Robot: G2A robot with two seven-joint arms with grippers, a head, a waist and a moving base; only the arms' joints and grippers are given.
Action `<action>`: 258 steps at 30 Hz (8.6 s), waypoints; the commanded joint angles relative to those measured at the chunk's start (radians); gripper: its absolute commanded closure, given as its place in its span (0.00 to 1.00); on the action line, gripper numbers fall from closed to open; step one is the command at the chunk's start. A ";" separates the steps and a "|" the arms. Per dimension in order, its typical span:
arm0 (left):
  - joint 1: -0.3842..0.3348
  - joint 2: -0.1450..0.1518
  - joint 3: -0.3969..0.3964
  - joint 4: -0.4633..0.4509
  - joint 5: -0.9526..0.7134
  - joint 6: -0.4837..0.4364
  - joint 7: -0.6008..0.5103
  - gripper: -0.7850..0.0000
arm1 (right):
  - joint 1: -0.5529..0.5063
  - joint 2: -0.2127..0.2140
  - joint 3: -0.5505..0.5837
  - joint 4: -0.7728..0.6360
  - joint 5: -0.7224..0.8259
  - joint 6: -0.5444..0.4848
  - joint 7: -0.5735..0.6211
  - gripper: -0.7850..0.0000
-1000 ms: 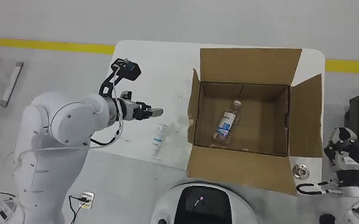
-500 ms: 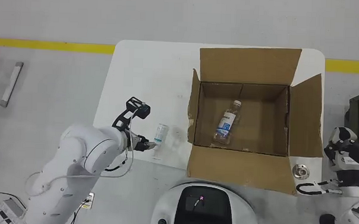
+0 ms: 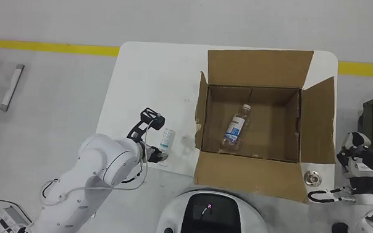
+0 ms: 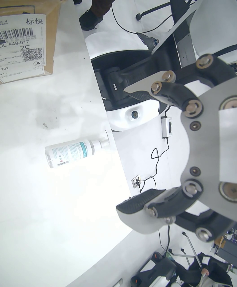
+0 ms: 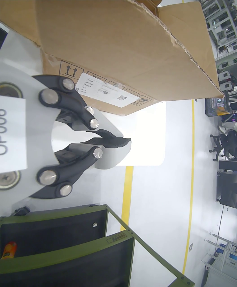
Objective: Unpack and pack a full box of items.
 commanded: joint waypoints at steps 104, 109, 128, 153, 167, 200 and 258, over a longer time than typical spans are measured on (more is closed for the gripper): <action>-0.213 -0.158 0.192 0.565 0.047 0.157 0.284 1.00 | 0.000 0.000 0.000 0.000 0.000 0.000 0.000 1.00; -0.154 -0.139 0.114 0.371 0.056 0.175 0.178 1.00 | 0.000 0.000 0.000 0.000 0.000 0.000 0.000 1.00; -0.197 -0.117 -0.179 -0.197 -0.251 0.171 0.043 1.00 | 0.000 0.000 0.000 0.000 0.000 0.000 0.000 1.00; -0.246 -0.119 -0.150 -0.226 -0.385 0.100 0.144 1.00 | 0.000 0.000 0.000 0.000 0.000 0.000 0.000 1.00; -0.520 -0.177 0.163 0.037 -0.619 0.062 0.316 1.00 | 0.000 0.000 0.000 0.000 0.000 0.000 0.000 1.00; -0.574 -0.235 0.364 0.240 -0.655 0.080 0.452 1.00 | 0.000 0.000 0.000 0.000 0.000 0.000 0.000 1.00; -0.644 -0.352 0.472 0.459 -0.424 0.106 0.342 0.00 | 0.000 0.001 0.041 0.004 -0.081 -0.028 0.044 1.00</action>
